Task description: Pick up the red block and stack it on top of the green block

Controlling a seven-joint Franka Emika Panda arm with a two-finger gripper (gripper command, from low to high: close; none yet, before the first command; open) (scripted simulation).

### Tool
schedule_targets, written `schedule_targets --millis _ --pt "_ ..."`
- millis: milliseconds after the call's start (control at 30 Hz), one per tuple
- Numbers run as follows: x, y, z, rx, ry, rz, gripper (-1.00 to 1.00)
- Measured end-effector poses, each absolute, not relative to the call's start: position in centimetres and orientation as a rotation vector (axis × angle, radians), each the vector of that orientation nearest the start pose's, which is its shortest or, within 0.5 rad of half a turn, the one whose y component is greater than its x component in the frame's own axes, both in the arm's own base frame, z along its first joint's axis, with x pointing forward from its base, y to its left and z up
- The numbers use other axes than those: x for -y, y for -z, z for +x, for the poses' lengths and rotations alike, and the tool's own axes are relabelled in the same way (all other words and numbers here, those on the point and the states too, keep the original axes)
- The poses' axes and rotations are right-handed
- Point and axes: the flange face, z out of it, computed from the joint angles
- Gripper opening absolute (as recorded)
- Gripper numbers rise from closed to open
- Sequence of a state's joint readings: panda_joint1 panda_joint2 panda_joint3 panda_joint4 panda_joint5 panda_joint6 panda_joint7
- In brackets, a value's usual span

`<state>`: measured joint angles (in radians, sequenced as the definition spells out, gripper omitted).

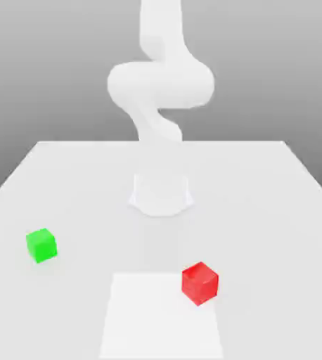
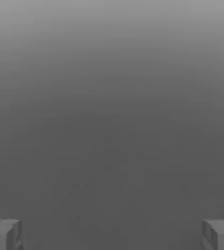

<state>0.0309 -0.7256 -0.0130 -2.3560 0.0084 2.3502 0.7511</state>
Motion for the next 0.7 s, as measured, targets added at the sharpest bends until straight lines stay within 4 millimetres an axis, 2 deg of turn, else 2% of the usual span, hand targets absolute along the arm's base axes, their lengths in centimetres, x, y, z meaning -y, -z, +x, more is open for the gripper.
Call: schedule_targets --millis 133,200,300,433,567,600,700 --pt "-2.1 -56.2 41.8 -0.854 0.748 -2.679 0.00" --pt "-3.0 -51.2 42.8 -0.789 0.656 -2.751 0.00" --pt "-4.5 -43.7 43.3 -0.683 0.513 -2.853 0.00" --pt "-6.3 -33.6 41.8 -0.519 0.308 -2.981 0.00" --pt "-7.4 -23.8 37.6 -0.326 0.078 -3.099 0.00" --pt "-7.6 -22.1 36.7 -0.286 0.040 -3.117 0.00" --pt "-7.5 -18.8 36.1 -0.259 0.007 -3.130 0.00"
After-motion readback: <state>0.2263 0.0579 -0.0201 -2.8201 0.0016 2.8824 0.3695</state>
